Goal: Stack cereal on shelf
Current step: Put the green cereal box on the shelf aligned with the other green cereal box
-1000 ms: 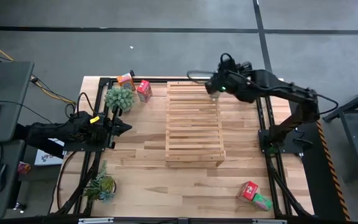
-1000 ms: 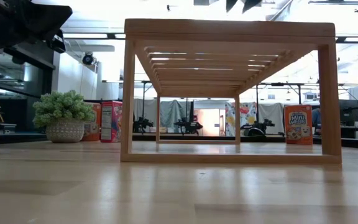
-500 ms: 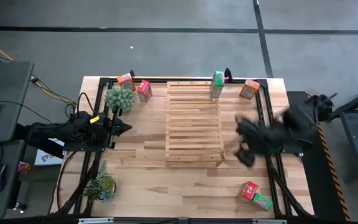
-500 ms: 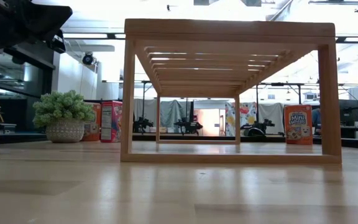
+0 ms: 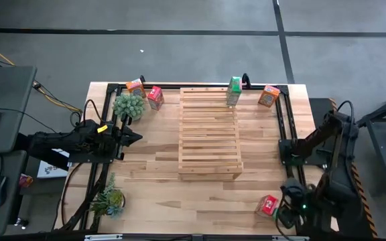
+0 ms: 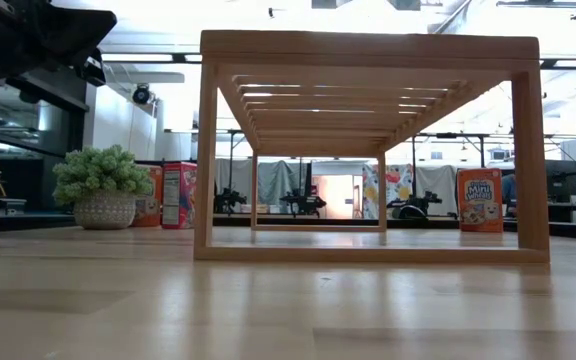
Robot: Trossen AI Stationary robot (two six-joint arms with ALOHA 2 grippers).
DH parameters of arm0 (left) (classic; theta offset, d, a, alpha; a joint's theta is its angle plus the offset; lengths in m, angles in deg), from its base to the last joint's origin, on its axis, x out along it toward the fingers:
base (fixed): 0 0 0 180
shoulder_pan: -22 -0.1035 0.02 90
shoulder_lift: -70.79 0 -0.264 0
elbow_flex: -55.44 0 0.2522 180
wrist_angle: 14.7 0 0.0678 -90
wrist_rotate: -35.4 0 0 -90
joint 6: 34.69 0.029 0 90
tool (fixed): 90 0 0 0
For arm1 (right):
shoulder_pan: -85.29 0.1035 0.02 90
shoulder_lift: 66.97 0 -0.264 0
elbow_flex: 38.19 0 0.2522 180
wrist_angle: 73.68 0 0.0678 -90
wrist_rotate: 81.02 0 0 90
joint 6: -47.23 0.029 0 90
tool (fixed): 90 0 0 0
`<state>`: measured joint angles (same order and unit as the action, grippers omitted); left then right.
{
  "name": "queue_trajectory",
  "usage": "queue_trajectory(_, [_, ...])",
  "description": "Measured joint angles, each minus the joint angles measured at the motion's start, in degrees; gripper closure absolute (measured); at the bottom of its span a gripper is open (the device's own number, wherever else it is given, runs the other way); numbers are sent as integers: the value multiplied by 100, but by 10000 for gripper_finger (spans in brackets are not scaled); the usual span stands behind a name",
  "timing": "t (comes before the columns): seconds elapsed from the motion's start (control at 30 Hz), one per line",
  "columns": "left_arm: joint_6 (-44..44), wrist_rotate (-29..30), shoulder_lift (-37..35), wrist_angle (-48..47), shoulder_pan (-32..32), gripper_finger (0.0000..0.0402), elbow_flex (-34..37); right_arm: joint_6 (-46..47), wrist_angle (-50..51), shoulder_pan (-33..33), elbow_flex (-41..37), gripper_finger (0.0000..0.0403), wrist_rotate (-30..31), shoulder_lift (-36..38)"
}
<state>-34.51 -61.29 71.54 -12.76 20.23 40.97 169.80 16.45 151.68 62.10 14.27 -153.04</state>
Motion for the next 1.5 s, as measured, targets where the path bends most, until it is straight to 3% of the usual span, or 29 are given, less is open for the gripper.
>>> queue_trajectory(0.13, [0, 1, 0, -4, -1, 401, 0, 340, -616, 121, -556, 148, -257, -35])
queue_trajectory(0.3, [0, 0, -1, -4, -1, 401, 0, 314, -637, 100, -726, 150, -599, -240])
queue_trajectory(0.73, [0, 1, 0, -4, -1, 401, 0, -46, -969, 100, -711, 182, -502, -546])
queue_trajectory(1.5, [0, 1, 0, -4, -1, 401, 0, -862, -825, 37, -750, 181, -578, -549])
